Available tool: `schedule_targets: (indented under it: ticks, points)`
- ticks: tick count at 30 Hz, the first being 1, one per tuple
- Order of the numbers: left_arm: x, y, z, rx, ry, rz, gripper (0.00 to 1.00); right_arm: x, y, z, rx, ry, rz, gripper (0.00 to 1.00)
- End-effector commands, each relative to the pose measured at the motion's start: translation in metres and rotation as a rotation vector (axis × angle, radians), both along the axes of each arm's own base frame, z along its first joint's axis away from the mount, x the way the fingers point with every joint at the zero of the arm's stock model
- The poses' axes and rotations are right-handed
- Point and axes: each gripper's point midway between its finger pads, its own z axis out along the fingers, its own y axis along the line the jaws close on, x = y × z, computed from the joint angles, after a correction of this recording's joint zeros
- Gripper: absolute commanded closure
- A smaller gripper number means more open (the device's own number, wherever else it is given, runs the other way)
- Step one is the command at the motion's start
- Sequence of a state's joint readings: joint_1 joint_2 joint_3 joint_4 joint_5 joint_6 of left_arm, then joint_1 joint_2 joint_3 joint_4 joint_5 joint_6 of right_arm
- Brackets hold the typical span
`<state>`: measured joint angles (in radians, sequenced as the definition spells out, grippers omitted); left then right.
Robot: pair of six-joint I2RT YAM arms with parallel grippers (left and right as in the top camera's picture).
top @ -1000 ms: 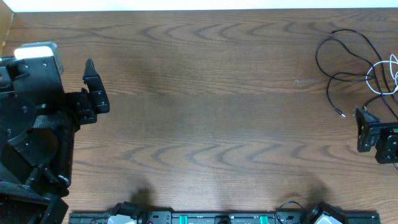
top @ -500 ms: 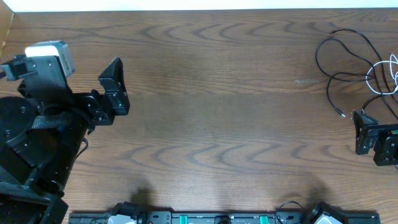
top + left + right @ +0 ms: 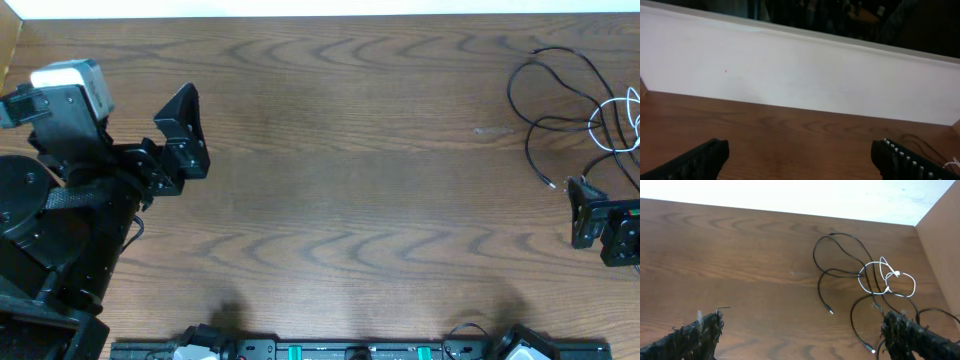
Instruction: Untangle cables
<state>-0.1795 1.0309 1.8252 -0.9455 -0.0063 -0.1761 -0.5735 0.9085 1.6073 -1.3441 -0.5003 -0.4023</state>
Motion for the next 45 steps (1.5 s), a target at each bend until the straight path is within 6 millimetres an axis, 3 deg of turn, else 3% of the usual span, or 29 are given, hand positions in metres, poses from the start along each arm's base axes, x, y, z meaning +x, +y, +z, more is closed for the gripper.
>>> schedule_targets:
  ticks: [1,7,12,14,17,19,24,31,32,45]
  points:
    - [-0.006,0.016,0.004,0.007,-0.015,0.086,0.04,0.000,0.002,0.000,0.000,0.001,0.009,0.01]
    - [-0.032,0.068,0.003,0.046,-0.048,0.342,0.04,0.000,0.002,0.000,0.000,0.001,0.009,0.01]
    - [-0.061,0.089,0.002,0.006,-0.222,0.445,0.04,0.000,0.002,0.000,0.000,0.001,0.009,0.01]
    - [-0.074,0.093,-0.011,-0.023,-0.348,0.469,0.04,0.000,0.002,0.000,0.000,0.001,0.009,0.01]
    - [-0.078,0.095,-0.037,-0.038,-0.448,0.477,0.04,0.000,0.002,0.000,0.000,0.001,0.009,0.01]
    - [-0.070,0.095,-0.066,-0.050,-0.496,0.479,0.04,0.000,0.002,0.000,0.000,0.001,0.009,0.01]
    - [-0.051,0.095,-0.104,-0.065,-0.554,0.477,0.04,0.000,0.002,0.000,0.000,0.001,0.009,0.01]
    - [-0.031,0.095,-0.176,-0.057,-0.518,0.477,0.04,0.000,0.002,0.000,0.000,0.001,0.009,0.01]
    - [-0.031,0.095,-0.195,-0.054,-0.508,0.478,0.04,0.000,0.002,0.000,0.000,0.001,0.009,0.01]
    - [-0.023,0.099,-0.273,-0.026,-0.398,0.504,0.04,0.000,0.002,0.000,0.000,0.001,0.009,0.01]
